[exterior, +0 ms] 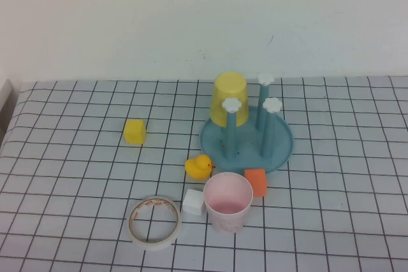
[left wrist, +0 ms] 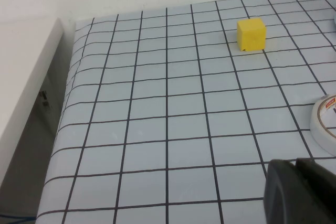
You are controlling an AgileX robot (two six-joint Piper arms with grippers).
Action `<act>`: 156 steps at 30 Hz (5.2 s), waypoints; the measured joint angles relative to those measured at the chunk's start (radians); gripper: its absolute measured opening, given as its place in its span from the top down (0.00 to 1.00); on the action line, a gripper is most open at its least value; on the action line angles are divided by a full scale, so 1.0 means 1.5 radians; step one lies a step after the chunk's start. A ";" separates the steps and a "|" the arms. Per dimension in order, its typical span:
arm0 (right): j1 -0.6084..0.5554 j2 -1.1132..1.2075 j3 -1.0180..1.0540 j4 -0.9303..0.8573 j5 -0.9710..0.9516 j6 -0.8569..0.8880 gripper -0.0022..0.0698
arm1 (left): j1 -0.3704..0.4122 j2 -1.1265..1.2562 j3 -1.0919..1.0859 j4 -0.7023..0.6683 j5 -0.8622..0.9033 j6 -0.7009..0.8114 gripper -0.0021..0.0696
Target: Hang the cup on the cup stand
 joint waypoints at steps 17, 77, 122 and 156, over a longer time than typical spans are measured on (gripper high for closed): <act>0.000 0.000 0.000 0.000 0.000 0.000 0.97 | 0.000 0.000 0.000 0.000 0.001 0.000 0.97; 0.000 0.000 0.004 0.645 0.000 -0.083 0.97 | 0.000 0.304 -0.330 -0.342 0.204 0.206 0.97; 0.000 0.000 0.004 0.644 0.015 -0.115 0.97 | -0.436 1.267 -1.081 0.111 0.494 0.011 0.43; 0.000 0.000 0.004 0.644 0.015 -0.125 0.97 | -0.385 1.350 -1.109 0.062 0.444 -0.012 0.96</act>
